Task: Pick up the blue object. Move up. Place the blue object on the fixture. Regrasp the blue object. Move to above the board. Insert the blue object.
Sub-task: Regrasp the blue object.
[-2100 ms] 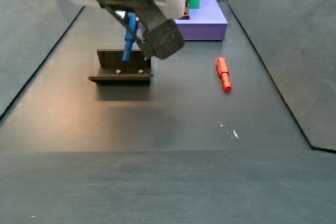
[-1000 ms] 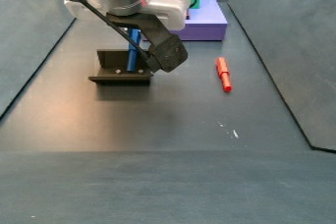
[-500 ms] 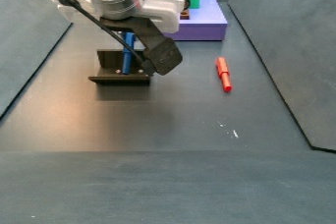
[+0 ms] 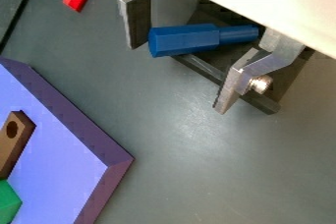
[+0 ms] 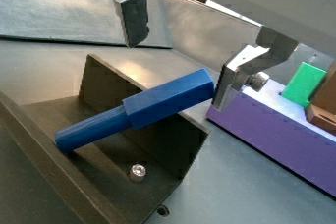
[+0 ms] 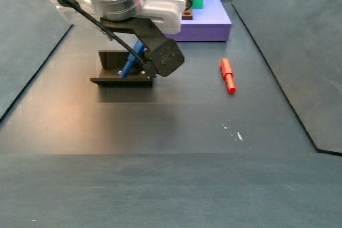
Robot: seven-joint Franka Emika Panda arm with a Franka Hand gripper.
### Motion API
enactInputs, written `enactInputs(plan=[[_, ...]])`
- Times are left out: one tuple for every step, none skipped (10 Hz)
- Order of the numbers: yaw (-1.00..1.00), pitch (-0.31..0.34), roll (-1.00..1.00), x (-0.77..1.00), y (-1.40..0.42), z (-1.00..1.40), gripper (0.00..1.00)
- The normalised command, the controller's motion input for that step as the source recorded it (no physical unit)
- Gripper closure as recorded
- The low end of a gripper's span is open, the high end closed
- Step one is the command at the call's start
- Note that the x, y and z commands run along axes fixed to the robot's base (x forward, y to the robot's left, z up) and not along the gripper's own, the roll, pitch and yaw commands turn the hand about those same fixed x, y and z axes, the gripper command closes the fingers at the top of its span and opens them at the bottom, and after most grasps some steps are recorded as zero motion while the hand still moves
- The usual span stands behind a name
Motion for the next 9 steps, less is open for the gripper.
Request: enactInputs(plan=[[0.00,0.094,0.17,0.08,-0.05,0.00,0.00],[0.00,0.100,0.14,0.08,-0.05,0.00,0.00],[-0.01,0.109,0.10,0.12,-0.03,0.01,0.00],[-0.01,0.114,0.13,0.22,0.00,0.00,0.00],[-0.03,0.111,0.08,0.31,0.00,0.00,0.00],[-0.04,0.111,0.05,0.33,0.00,0.00,0.00],[-0.05,0.103,0.03,0.32,0.00,0.00,0.00],[-0.05,0.106,0.05,0.31,0.00,0.00,0.00],[-0.04,0.106,0.05,0.30,0.00,0.00,0.00]])
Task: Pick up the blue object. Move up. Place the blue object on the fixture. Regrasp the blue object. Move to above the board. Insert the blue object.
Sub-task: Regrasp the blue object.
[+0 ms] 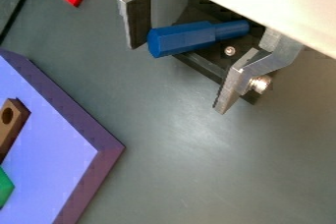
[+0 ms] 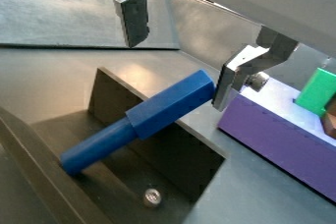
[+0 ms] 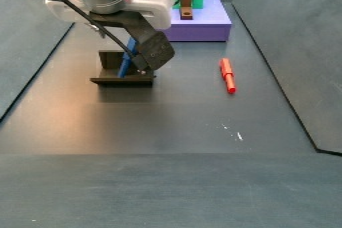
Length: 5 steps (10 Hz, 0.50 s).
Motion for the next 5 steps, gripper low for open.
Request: enactInputs(plan=[[-0.04,0.114,0.06,0.28,0.00,0.00,0.00],[-0.03,0.143,0.07,0.29,0.00,0.05,0.00],[-0.03,0.143,0.07,0.27,0.00,0.06,0.00],[-0.04,0.134,0.06,0.24,0.00,0.04,0.00],[-0.03,0.126,0.07,0.20,0.00,0.03,0.00]])
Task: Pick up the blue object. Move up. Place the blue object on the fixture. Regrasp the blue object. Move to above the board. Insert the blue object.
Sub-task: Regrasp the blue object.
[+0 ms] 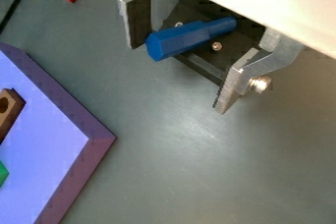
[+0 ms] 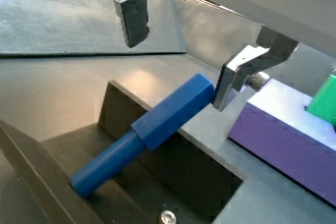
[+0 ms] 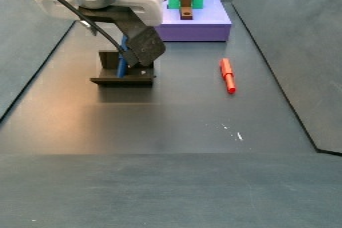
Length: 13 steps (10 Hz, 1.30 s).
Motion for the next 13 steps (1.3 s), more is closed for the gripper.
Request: enactInputs(plan=[[-0.14,0.200,0.23,0.01,0.00,0.06,0.00],[-0.11,0.200,0.23,0.14,0.00,0.14,0.00],[-0.09,0.183,0.12,0.19,0.00,0.11,0.00],[-0.07,0.191,0.06,0.23,0.00,0.11,0.00],[-0.07,0.194,0.06,0.25,0.00,0.11,0.00],[-0.08,0.237,0.11,0.25,0.00,0.16,0.00],[-0.10,0.343,0.53,0.12,0.00,0.28,0.00],[-0.01,0.366,1.00,0.07,-0.07,0.35,0.00],[0.00,0.377,1.00,0.04,-0.08,0.33,0.00],[-0.01,0.346,1.00,0.00,-0.03,0.32,0.00],[-0.01,0.283,1.00,0.00,-0.02,0.29,0.00],[-0.01,0.260,1.00,0.00,0.00,0.26,0.00],[0.00,0.117,1.00,0.00,0.00,0.20,0.00]])
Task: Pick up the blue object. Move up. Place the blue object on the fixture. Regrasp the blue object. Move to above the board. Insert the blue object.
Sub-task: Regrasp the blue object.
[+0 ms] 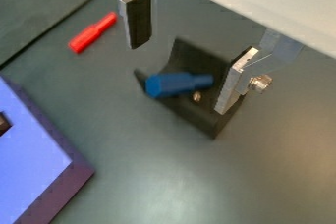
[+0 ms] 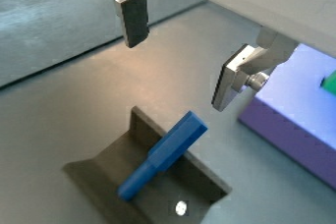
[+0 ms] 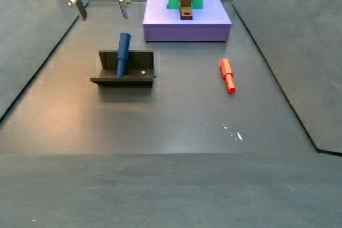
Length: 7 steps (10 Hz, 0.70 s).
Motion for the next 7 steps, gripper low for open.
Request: enactInputs(plan=[[0.13,-0.131,1.00,-0.06,-0.06,0.00,0.00],[0.19,-0.369,1.00,-0.17,-0.03,0.00,0.00],[0.23,-0.297,1.00,0.00,-0.03,0.00,0.00],[0.23,-0.294,1.00,0.00,0.00,0.00,0.00],[0.25,-0.294,1.00,0.00,0.00,0.00,0.00],[0.25,-0.286,1.00,0.00,0.00,0.00,0.00],[0.23,-0.251,1.00,0.00,0.00,0.00,0.00]])
